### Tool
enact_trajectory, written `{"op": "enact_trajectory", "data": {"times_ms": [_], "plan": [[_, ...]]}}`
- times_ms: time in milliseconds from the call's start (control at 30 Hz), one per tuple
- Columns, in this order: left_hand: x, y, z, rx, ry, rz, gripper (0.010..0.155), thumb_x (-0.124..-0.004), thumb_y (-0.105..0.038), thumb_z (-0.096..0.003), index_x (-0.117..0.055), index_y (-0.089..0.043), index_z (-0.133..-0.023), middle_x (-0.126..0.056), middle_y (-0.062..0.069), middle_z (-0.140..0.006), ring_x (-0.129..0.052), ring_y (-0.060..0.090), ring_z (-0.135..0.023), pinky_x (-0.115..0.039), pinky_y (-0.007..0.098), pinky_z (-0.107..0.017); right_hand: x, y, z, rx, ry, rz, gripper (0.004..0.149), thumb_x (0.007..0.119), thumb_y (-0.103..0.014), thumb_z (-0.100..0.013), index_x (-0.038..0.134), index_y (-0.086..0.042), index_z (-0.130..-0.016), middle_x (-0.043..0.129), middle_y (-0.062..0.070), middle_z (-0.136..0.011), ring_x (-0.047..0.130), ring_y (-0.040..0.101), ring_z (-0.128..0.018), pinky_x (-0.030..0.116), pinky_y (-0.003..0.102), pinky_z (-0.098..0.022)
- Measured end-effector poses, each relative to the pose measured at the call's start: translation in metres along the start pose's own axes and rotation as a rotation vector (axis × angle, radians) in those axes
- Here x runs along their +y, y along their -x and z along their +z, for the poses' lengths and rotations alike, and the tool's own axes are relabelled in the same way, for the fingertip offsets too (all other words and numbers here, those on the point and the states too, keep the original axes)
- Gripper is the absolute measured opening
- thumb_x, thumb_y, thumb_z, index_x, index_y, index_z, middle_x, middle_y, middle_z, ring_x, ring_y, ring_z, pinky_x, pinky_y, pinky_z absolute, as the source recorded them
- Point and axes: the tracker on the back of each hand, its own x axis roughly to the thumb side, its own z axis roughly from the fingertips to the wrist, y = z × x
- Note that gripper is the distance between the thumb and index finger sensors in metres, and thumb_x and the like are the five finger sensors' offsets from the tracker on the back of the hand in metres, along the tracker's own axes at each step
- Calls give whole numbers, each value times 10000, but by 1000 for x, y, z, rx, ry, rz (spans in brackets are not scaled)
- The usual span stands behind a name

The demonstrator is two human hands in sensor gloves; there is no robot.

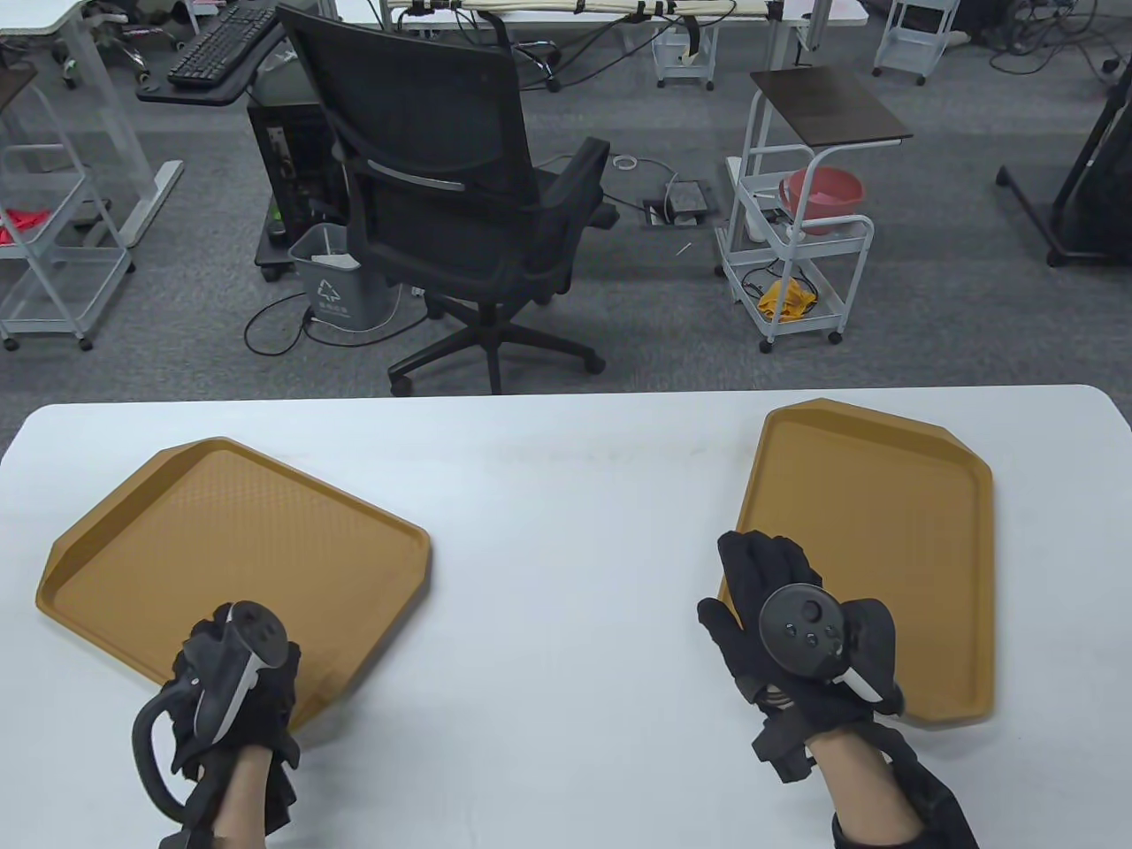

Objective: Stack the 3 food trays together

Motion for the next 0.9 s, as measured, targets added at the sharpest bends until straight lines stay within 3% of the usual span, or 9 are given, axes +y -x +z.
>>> {"op": "enact_trajectory", "data": {"times_ms": [167,233,300,433,567,733,800,900], "plan": [[-32,25,-21,165,94,11,883,-599,-676,-466,-251,-205,-1126,-501,53,-1174,-830,201,-980,-756,387,-720,3,-1,0,1,-13,15,714,635,-487,-570,347,-172,-1142,353,248,-1182,331,576,-1060,381,674,-740],[-42,30,-28,179,148,52,890,-611,-668,-467,-239,-192,-1121,-525,40,-1148,-789,164,-934,-766,352,-693,5,0,-1,7,-17,22,713,636,-487,-570,348,-174,-1142,355,248,-1182,332,577,-1060,381,675,-740],[-40,31,-32,177,133,25,873,-619,-665,-466,-287,-187,-1117,-642,-3,-1082,-866,106,-812,-806,329,-649,7,0,-2,14,-26,26,713,635,-488,-570,349,-172,-1142,356,248,-1182,332,579,-1060,380,675,-739],[-41,29,-35,185,109,139,847,-717,-598,-468,-356,-164,-1099,-763,-45,-961,-933,29,-636,-867,297,-570,11,2,-5,21,-48,27,712,635,-488,-570,350,-174,-1142,358,247,-1182,328,580,-1059,376,675,-741],[-40,30,-35,223,112,193,850,-783,-521,-470,-353,-128,-1089,-788,-38,-930,-959,-1,-581,-887,298,-556,12,5,-5,30,-46,32,710,636,-486,-570,356,-172,-1141,362,249,-1181,330,583,-1057,377,676,-739],[-42,45,-38,247,220,464,849,-763,-505,-485,-326,-90,-1084,-786,-87,-904,-971,-21,-581,-890,289,-535,13,6,-4,36,-52,39,710,636,-486,-569,356,-171,-1141,366,249,-1180,328,583,-1057,376,678,-737],[-48,52,-39,245,337,741,787,-704,-492,-509,-345,-92,-1085,-790,-104,-856,-998,-16,-588,-913,278,-516,14,5,-4,36,-56,41,710,636,-487,-569,357,-170,-1141,368,248,-1180,327,584,-1056,375,678,-738],[-54,54,-38,204,409,879,670,-649,-484,-532,-421,-167,-1077,-764,-113,-853,-1007,-15,-632,-920,267,-537,14,5,-4,35,-62,46,710,635,-487,-570,358,-170,-1141,368,249,-1181,327,583,-1057,373,678,-738]]}}
